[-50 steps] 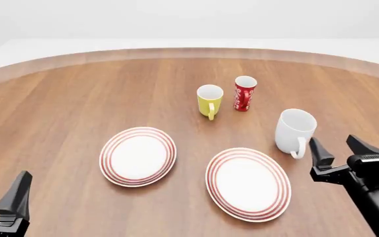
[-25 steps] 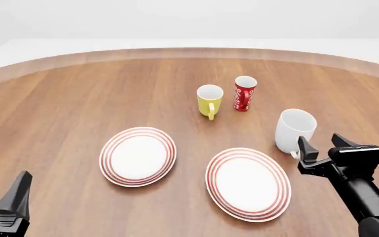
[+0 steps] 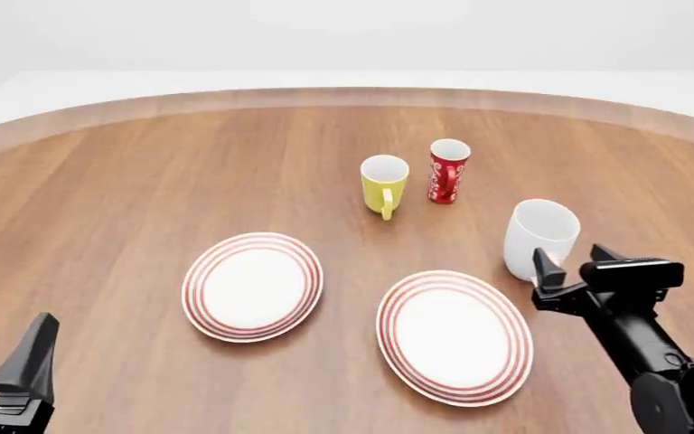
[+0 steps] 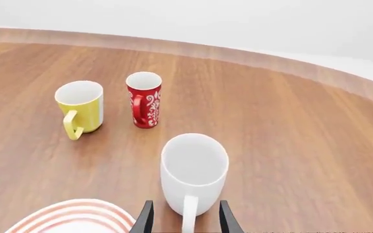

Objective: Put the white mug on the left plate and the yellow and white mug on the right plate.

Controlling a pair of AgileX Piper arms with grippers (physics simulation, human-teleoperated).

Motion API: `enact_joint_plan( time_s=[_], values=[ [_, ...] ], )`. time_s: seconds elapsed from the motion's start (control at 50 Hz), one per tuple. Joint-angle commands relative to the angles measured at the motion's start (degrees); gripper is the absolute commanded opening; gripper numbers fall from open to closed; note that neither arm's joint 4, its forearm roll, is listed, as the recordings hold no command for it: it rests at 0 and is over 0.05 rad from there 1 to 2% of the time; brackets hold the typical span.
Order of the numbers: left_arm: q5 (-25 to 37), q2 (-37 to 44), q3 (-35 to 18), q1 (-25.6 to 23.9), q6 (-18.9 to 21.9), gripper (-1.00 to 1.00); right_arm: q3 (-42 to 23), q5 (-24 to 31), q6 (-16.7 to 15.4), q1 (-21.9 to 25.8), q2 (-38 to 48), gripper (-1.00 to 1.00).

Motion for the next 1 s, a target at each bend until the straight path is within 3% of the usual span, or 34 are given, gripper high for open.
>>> enact_joint_plan(
  time_s=[0.02, 0.86, 0.88, 1.0],
  values=[
    [0.0, 0.0, 0.0, 0.0, 0.0, 1.0, -1.43, -1.08, 0.37, -0.07, 4.36, 1.0],
    [0.0, 0.0, 0.0, 0.0, 0.0, 1.0, -5.6, 0.19, 3.12, -0.49, 14.15, 1.0],
    [0.0, 0.0, 0.0, 0.0, 0.0, 1.0, -5.39, -0.11, 3.24, -1.13, 13.86, -1.0],
    [0.0, 0.0, 0.0, 0.0, 0.0, 1.0, -4.02, 0.18, 2.86, -1.92, 10.25, -1.0]
  ],
)
